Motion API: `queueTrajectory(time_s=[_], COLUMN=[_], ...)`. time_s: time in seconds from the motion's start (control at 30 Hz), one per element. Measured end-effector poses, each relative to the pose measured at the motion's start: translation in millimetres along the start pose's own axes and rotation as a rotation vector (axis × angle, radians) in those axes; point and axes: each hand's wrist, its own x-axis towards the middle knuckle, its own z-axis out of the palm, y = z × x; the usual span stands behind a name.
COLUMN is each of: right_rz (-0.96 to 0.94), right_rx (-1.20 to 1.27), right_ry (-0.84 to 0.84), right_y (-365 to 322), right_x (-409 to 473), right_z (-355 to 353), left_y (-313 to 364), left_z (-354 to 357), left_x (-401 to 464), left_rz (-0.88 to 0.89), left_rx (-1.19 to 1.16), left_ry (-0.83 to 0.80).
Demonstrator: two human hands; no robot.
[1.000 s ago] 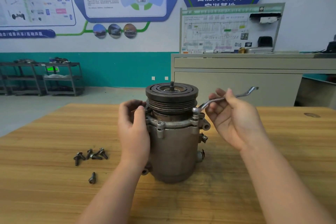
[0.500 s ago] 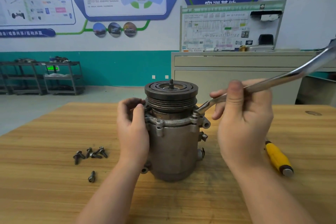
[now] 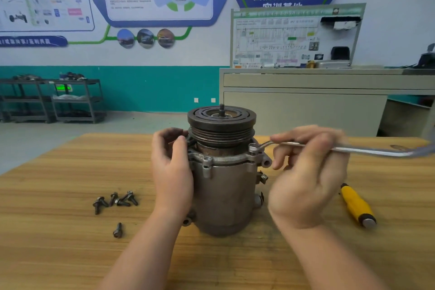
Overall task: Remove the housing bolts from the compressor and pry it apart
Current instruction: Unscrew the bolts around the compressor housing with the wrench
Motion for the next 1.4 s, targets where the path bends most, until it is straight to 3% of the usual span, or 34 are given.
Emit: queueTrajectory(time_s=[0.07,0.2,0.3,0.4,0.47,0.57,0.67,0.83,0.93,1.0,1.07,1.17,1.27,1.33,1.4], right_rz=[0.304,0.906,1.028,0.826,0.654,0.441,0.222,-0.308,-0.455,-0.326,-0.075,0.453,0.946,1.063,0.992], right_rx=[0.107,0.294,0.424,0.341,0.18,-0.042,-0.116,-0.237,-0.304,-0.195,0.004,0.25,0.431,0.511,0.542], right_ry=[0.15,0.14,0.198,0.299,0.267,0.139,-0.039,-0.399,-0.429,-0.348,-0.161,0.15,0.211,0.254,0.317], right_y=[4.7,20.0,21.7,17.3,12.6,5.3,-3.9,-5.6,-2.1,-0.6,-2.6,0.8,14.8,20.2,19.9], right_x=[11.6,39.5,43.9,44.5,44.7,37.7,27.0,12.2,4.8,0.5,0.9,16.4,36.3,40.4,41.0], right_z=[-2.0,-11.7,-14.6,-15.1,-13.7,-9.2,-5.5,-7.0,-4.3,-2.9,-0.9,-2.7,-9.6,-13.5,-16.6], left_y=[0.6,-1.2,-0.6,0.6,1.0,1.2,1.8,2.7,4.4,4.3,3.9,3.4,4.4,4.8,5.1], left_z=[0.1,-1.0,-1.7,-0.8,-0.8,-1.1,-0.5,1.0,1.6,1.3,0.7,0.2,0.6,1.1,1.2], left_x=[-0.4,-0.6,-1.5,-1.4,-1.5,-1.9,-1.6,-1.4,-1.5,-1.5,-2.1,-2.7,-2.6,-2.5,-2.8], left_rz=[0.008,0.01,0.007,0.007,0.01,0.008,0.012,0.017,0.008,0.011,0.01,0.004,-0.001,0.0,0.002], left_rx=[0.002,0.027,0.035,0.022,0.028,0.03,0.023,0.028,0.03,0.031,0.042,0.044,0.036,0.036,0.037], left_ry=[0.002,-0.005,-0.012,-0.007,-0.001,-0.001,-0.002,0.016,0.013,0.014,0.015,0.01,0.011,0.012,0.009])
